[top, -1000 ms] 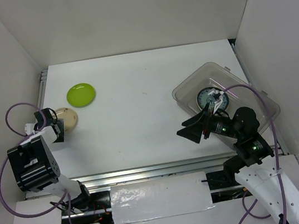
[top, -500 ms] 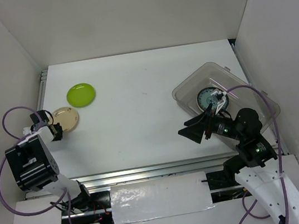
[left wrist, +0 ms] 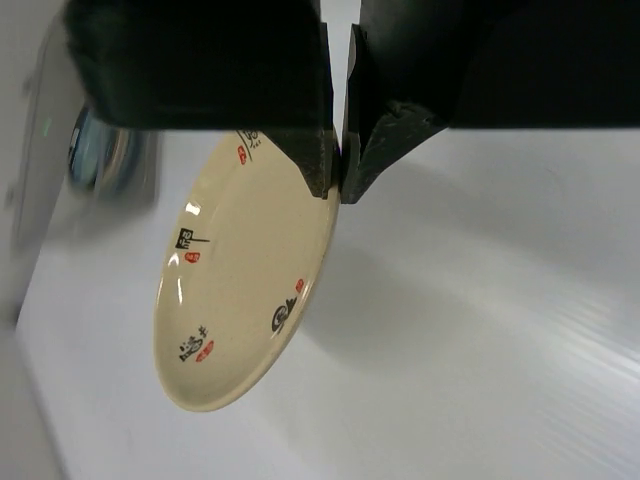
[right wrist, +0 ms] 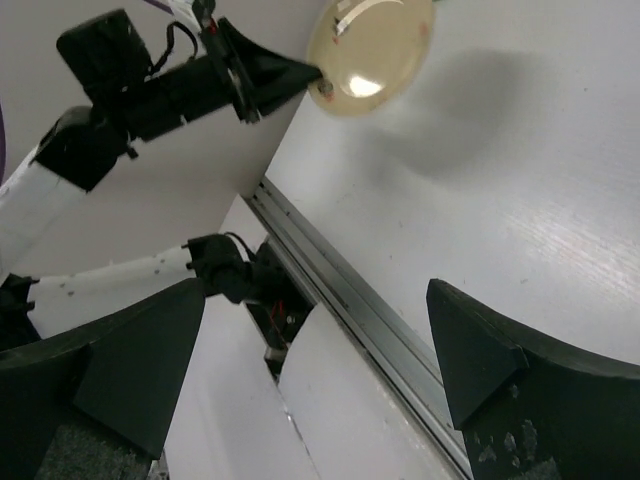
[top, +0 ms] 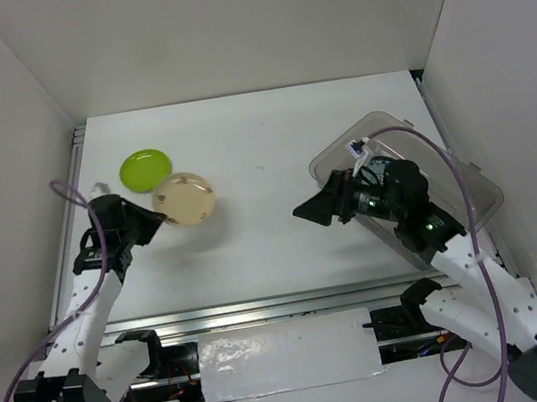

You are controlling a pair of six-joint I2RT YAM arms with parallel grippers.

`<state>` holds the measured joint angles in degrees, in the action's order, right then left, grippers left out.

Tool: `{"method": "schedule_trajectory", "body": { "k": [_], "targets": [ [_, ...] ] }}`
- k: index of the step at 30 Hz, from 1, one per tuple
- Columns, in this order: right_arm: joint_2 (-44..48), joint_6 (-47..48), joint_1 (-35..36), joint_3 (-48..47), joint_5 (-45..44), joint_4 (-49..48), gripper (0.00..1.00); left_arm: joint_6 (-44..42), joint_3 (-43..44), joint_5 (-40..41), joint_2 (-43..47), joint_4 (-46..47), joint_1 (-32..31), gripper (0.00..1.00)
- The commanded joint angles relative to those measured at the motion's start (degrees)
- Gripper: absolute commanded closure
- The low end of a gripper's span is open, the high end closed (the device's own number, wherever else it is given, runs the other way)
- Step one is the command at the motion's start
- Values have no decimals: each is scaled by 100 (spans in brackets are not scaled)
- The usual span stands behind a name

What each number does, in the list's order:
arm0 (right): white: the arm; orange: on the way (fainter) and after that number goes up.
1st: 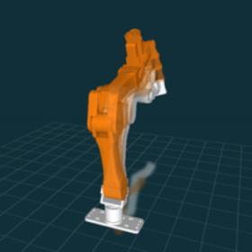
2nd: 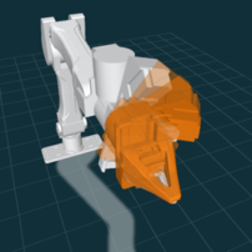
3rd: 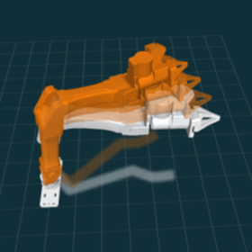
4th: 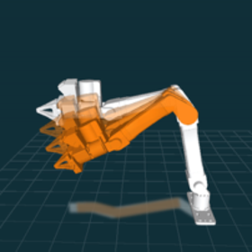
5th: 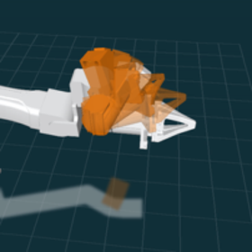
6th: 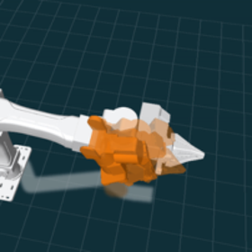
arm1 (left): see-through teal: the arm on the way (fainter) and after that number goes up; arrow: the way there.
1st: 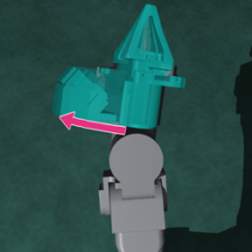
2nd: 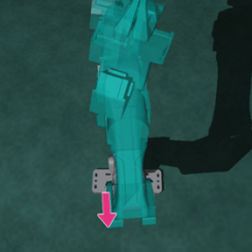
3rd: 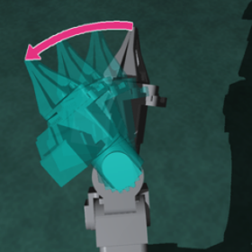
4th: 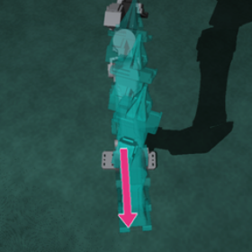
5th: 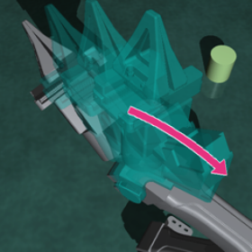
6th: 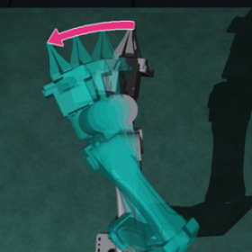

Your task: Place the plates into the plastic bin on the countertop

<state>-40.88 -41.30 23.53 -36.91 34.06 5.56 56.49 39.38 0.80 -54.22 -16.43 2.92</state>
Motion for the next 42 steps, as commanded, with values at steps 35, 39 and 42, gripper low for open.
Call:
{"method": "schedule_trajectory", "body": {
  "k": [35,39,42],
  "targets": [
    [-1168,-668,-1532,-187,-3502,700,100,-437,1248,394,165,-756,-2199,1],
    [-1360,-757,-3247,17,-3055,516,100,-700,1169,316,140,-853,-2076,1],
    [-1922,-748,-3995,-36,-2810,402,100,-858,1230,220,-88,-897,-2015,1]
  ]
}}
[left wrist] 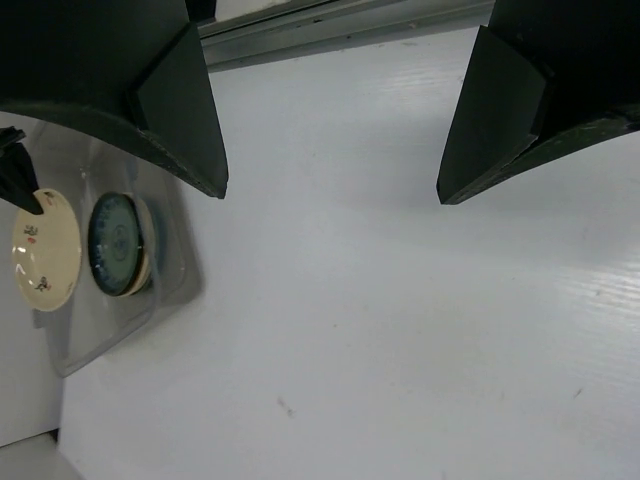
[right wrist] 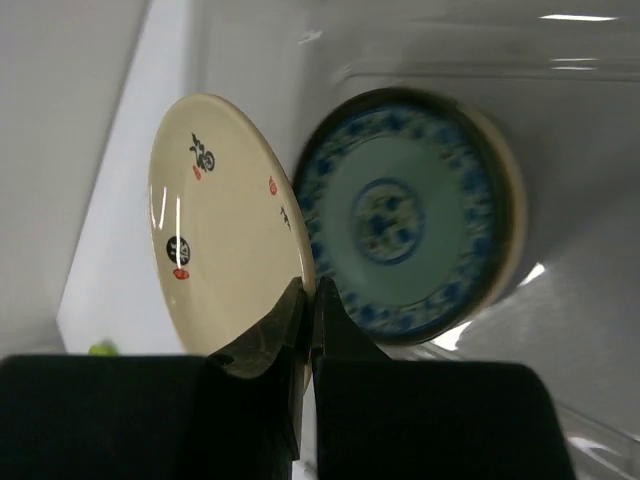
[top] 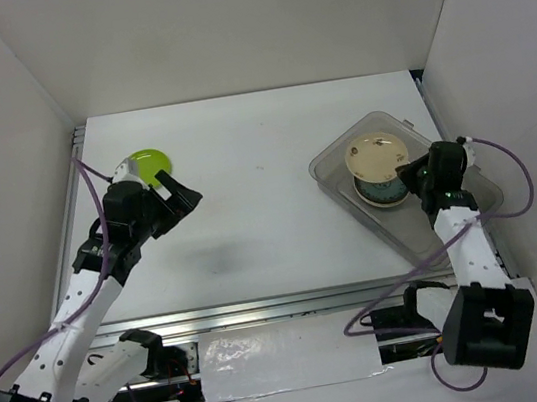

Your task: Place the plates into the plastic bin on the countertop

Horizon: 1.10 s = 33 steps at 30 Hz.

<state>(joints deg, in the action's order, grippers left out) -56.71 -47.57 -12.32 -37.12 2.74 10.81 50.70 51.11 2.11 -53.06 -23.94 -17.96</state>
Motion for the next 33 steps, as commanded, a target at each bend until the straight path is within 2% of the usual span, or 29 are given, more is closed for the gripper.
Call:
{"method": "schedule_trajectory", "body": {
  "k": [1,3,5,6,7,8,13,16,18,19,21,22,23,25,26,28,29,33],
  "targets": [
    [-654,-86,-534,-136,358,-123,100,-314,74,71,-248,-137,73,1],
    [-893,-42,-728,-260,489,35,100,-393,109,35,-397,-146,99,1],
    [-991,2,-790,-295,587,-17,85,-464,127,0,-529,-128,143,1],
    [-965,28,-772,-313,604,-17,69,-482,144,-52,-582,-111,161,1],
    [-921,3,-764,-374,500,44,12,-508,153,-70,-626,-102,161,1],
    [-878,11,-755,-409,351,270,0,-552,180,-96,-723,-102,169,1],
    [-212,73,-685,-638,-211,1036,0,-605,303,122,-882,-251,240,1],
    [412,-68,-632,-507,-598,1458,0,-544,390,272,-1005,-286,520,1],
    [695,-121,-623,-454,-486,1731,0,-368,373,290,-1198,-138,933,1],
    [1036,-103,-545,-297,-329,1714,0,-307,330,264,-1259,-15,1073,1],
    [1493,19,-395,-7,653,1216,0,-122,154,185,-1514,554,1522,1],
    [1957,116,-333,447,1266,856,0,-52,75,141,-1628,810,1662,1],
    [2162,90,-211,678,2456,9,0,79,-65,10,-1864,1082,2003,1],
    [2576,-128,9,1154,3361,-813,0,255,-197,-52,-2128,1917,2243,1],
    [2603,-269,341,1190,3651,-1287,0,465,-346,-105,-2443,2233,2479,1],
    [2612,-139,737,1007,3935,-1240,0,721,-444,-150,-2796,3066,2665,1],
    [2603,97,1131,910,3892,-987,0,983,-583,-132,-3111,3289,2831,1],
    [2726,319,1897,741,3655,-755,0,1566,-954,-167,-3895,4730,3079,1]
  ]
}}
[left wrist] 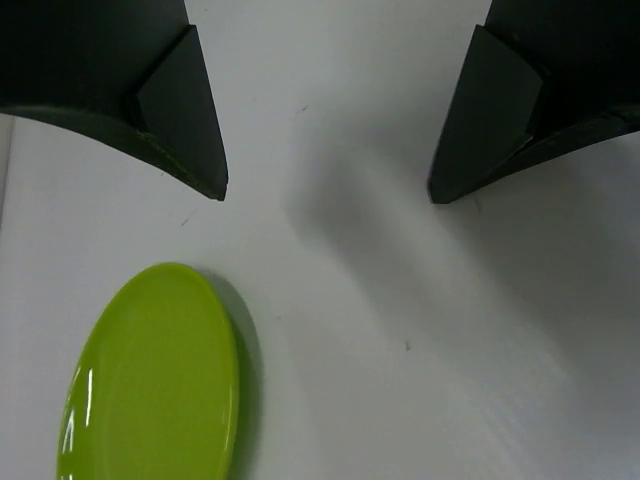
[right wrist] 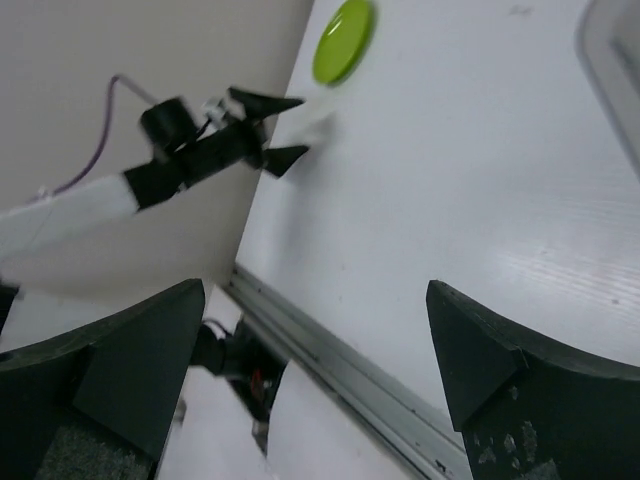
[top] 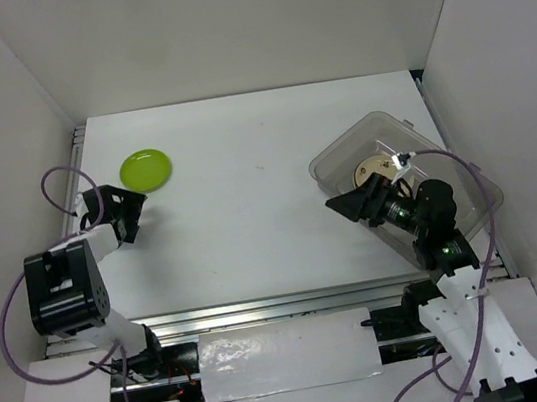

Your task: Place the plates into the plastic bin on the countertop

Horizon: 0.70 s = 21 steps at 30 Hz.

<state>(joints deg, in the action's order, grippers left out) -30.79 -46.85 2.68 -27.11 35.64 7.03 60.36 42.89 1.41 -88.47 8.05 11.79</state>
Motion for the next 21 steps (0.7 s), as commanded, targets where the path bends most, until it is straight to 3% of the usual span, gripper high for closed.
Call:
{"method": "schedule_trajectory", "body": {
  "k": [1,6,9,10,12,13,18,19,21],
  "targets": [
    [169,194,531,-216,382,-508,0,600,42,-88,-747,1672,121,1],
    [179,53,1242,258,163,-676,0,556,711,-80,-1664,1279,183,2],
    [73,-96,1506,496,-30,-1001,0,705,1053,201,-2068,586,166,10],
    [29,-96,1551,505,-65,-1080,0,732,1489,263,-2357,-61,174,23],
    [-94,-35,1657,444,-127,-1063,0,723,1809,263,-2613,-470,157,41],
    [-138,-17,1701,400,-171,-976,0,775,2019,289,-2780,-663,157,59],
    [-130,97,1850,110,-400,-747,0,820,2065,228,-2764,-779,209,71],
    [-129,115,1877,75,-408,-747,0,794,2117,193,-2746,-788,253,87],
    [-129,158,1921,-4,-496,-747,0,697,2257,123,-2598,-1137,288,100]
  ]
}}
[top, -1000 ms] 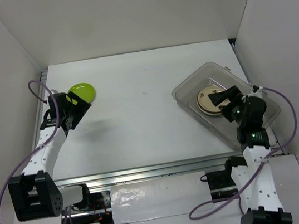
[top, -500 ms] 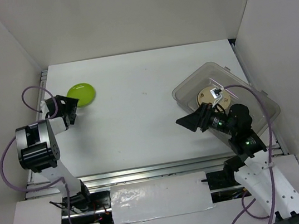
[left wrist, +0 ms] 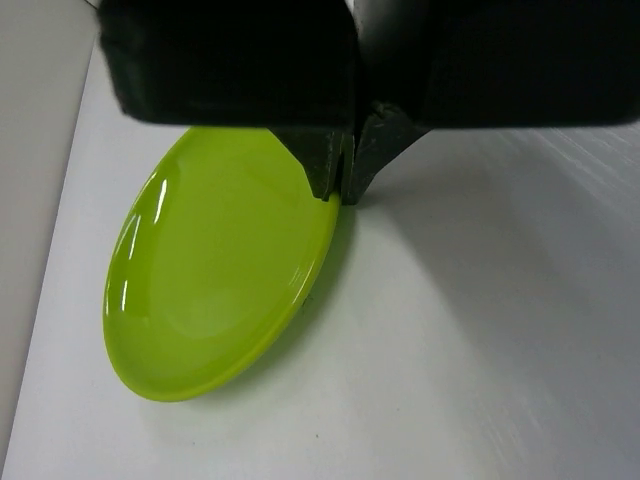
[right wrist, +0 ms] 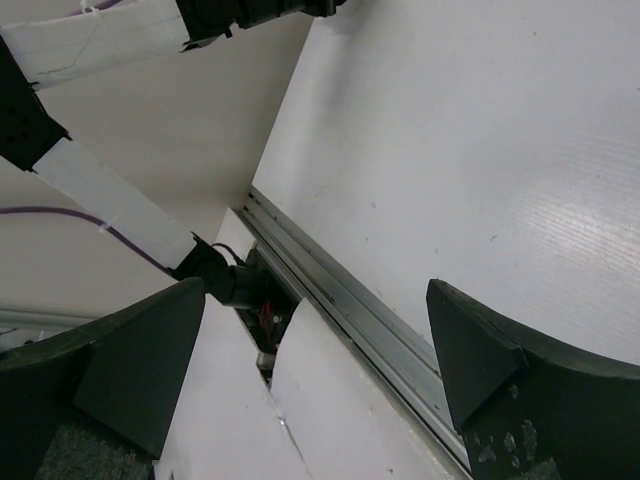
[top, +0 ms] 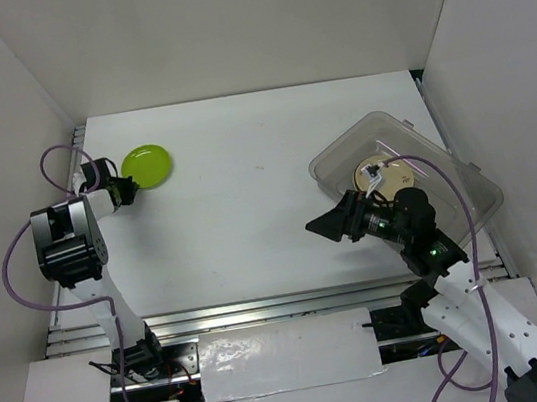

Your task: Place the plates into the plastic bin on the countertop

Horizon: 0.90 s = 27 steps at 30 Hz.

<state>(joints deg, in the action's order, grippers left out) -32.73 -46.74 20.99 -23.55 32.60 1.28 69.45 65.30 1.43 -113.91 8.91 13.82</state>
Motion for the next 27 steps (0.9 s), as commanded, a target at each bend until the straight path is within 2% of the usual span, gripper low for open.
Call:
{"method": "schedule_trajectory", "body": {
  "k": [1,5,6,8,9,12,16,21,23,24,25,27],
  "targets": [
    [56,156,124,-369,-219,-172,0,-274,18,138,60,-1294,77,100],
    [-277,130,299,-431,-333,-330,0,-502,-814,25,1368,-753,-142,100],
    [-365,130,370,-475,-394,-434,0,-711,-1235,-228,1972,-541,-369,100],
    [-662,252,571,-728,-526,-453,0,-1072,-1414,-572,2503,-328,-695,100],
    [-778,349,633,-869,-727,-305,0,-1448,-1449,-965,2888,-389,-1115,100],
    [-1287,735,792,-1510,-1184,274,0,-1872,-1738,-1748,3591,-452,-2029,100],
    [-2226,1097,845,-2302,-1984,1023,0,-1944,-2187,-2382,4271,-232,-2902,100],
    [-2545,1115,889,-2154,-1704,629,2,-2146,-2066,-2815,4675,-477,-3639,100],
    [-2580,1062,950,-2066,-1818,593,12,-2172,-2004,-2693,4807,-565,-3816,100],
    [-2589,1044,968,-2031,-1862,602,21,-2199,-1916,-2579,4938,-766,-3974,100],
    [-2554,1027,985,-1970,-1915,610,35,-2216,-1872,-2439,4974,-863,-4036,100],
    [-2484,983,1012,-1934,-2064,654,49,-2243,-1802,-2157,5045,-1136,-4142,100]
  ]
}}
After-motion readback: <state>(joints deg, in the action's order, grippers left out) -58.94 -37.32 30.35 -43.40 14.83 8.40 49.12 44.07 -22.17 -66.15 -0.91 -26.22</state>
